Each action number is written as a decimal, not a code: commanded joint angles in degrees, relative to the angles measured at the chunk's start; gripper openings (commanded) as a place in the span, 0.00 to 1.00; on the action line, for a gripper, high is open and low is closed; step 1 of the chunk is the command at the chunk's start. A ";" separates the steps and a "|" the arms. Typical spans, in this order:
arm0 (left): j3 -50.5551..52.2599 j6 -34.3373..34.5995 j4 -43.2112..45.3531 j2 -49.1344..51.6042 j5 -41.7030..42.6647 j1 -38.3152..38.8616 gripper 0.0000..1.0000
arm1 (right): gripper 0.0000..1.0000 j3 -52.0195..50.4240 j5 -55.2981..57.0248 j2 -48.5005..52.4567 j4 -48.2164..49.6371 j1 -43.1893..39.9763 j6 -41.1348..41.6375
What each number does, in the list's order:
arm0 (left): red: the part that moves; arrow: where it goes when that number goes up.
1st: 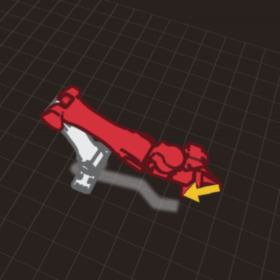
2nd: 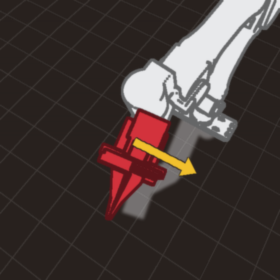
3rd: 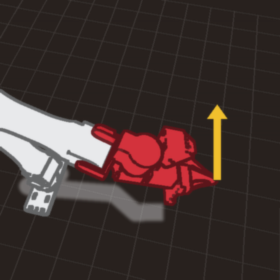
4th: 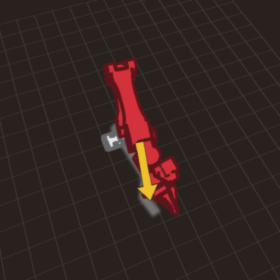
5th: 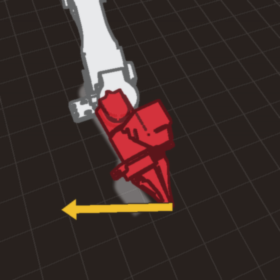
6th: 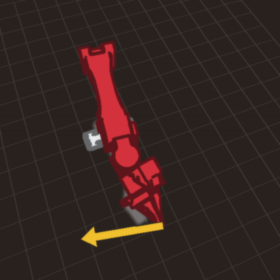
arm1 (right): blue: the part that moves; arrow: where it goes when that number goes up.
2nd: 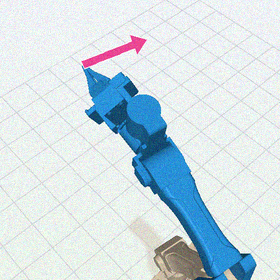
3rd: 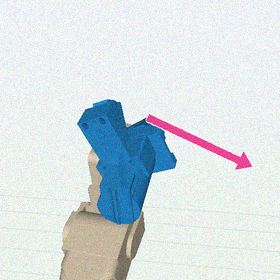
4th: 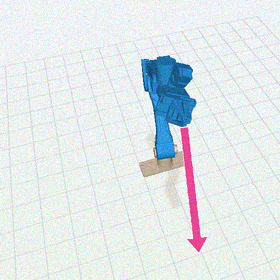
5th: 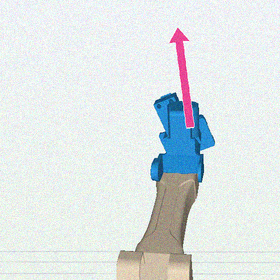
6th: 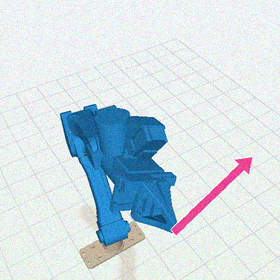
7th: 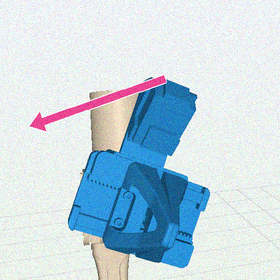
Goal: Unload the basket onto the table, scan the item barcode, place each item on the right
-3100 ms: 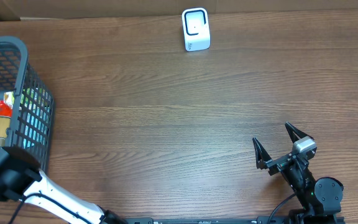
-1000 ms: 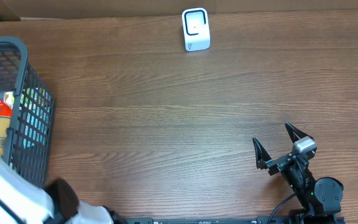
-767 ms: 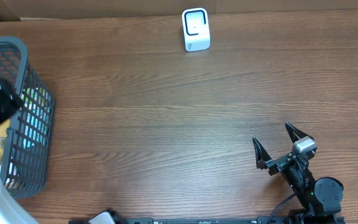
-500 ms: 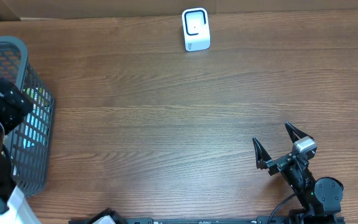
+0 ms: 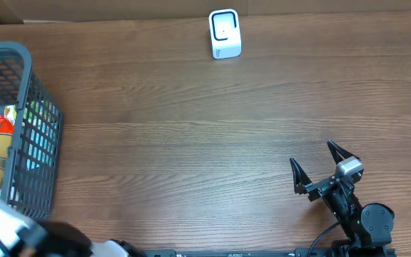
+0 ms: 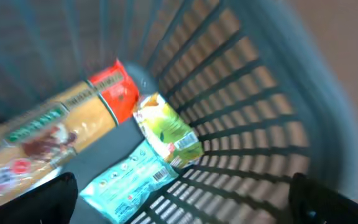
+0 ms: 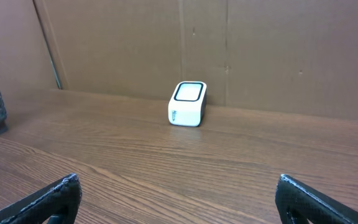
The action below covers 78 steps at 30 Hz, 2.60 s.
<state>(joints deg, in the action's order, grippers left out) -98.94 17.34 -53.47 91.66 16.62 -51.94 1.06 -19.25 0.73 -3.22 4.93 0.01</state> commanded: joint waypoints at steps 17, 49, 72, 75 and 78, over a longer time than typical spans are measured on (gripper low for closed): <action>-0.26 1.57 13.75 26.23 -19.98 13.81 1.00 | 1.00 -0.61 0.07 -0.50 0.09 0.22 -0.04; -0.35 10.71 12.72 41.64 -21.24 13.92 0.04 | 1.00 -0.61 0.07 -0.50 0.07 0.22 -0.04; -2.60 7.93 5.64 -2.78 -27.69 14.10 0.04 | 1.00 -0.61 0.07 -0.50 0.09 0.22 -0.04; -2.60 7.91 4.46 -7.54 -23.80 14.97 0.04 | 1.00 -0.61 0.07 -0.50 0.09 0.22 -0.04; -2.60 6.56 3.67 -10.60 -18.27 16.65 0.04 | 1.00 -0.61 0.07 -0.50 0.09 0.22 -0.04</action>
<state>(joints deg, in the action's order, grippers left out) -100.88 25.56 -49.76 84.97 -8.32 -37.28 1.06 -19.27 0.73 -3.25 4.93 0.03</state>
